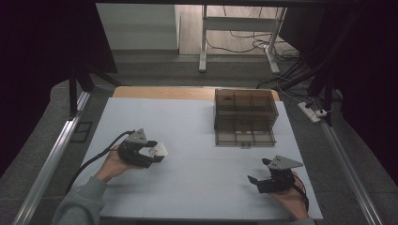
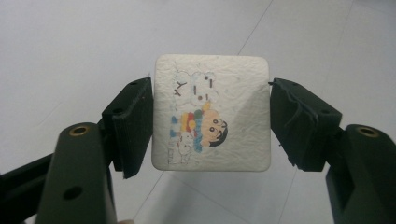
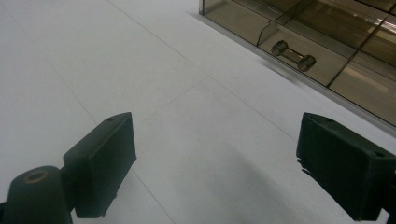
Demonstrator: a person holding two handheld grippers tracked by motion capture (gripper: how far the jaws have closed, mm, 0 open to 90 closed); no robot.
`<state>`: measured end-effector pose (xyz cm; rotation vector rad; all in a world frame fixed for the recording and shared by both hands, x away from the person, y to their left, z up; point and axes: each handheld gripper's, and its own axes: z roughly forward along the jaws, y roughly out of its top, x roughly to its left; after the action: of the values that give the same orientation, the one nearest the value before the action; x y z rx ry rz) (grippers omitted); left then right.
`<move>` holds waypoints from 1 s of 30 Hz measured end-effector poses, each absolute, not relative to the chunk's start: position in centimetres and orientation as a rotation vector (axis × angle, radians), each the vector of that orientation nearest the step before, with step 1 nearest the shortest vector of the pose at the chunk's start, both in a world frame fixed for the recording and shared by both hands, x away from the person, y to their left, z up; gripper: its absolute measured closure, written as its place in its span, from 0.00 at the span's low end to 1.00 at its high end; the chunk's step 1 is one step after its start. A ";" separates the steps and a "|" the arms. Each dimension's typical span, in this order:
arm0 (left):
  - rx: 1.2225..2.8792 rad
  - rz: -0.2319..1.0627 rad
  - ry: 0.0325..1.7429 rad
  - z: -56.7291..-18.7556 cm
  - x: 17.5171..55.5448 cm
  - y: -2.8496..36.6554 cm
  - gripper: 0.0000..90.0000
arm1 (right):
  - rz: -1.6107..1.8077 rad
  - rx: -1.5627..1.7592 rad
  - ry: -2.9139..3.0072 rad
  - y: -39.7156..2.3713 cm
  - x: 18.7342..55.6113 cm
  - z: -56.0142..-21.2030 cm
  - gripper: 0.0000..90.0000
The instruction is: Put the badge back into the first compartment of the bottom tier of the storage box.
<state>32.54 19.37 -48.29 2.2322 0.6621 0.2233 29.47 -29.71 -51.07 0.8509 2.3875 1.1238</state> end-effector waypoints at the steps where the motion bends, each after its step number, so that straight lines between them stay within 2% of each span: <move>1: 2.230 0.223 0.662 -48.3 32.6 19.2 0.36 | 1.122 0.849 2.388 -29.7 29.5 -51.1 0.13; 30: 2.221 0.217 0.615 -47.6 33.7 15.9 0.36 | 1.125 0.855 2.390 -29.6 29.5 -51.2 0.13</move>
<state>33.72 15.87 -47.65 2.2207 0.6153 0.2174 29.51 -29.62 -51.17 0.8551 2.3903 1.1253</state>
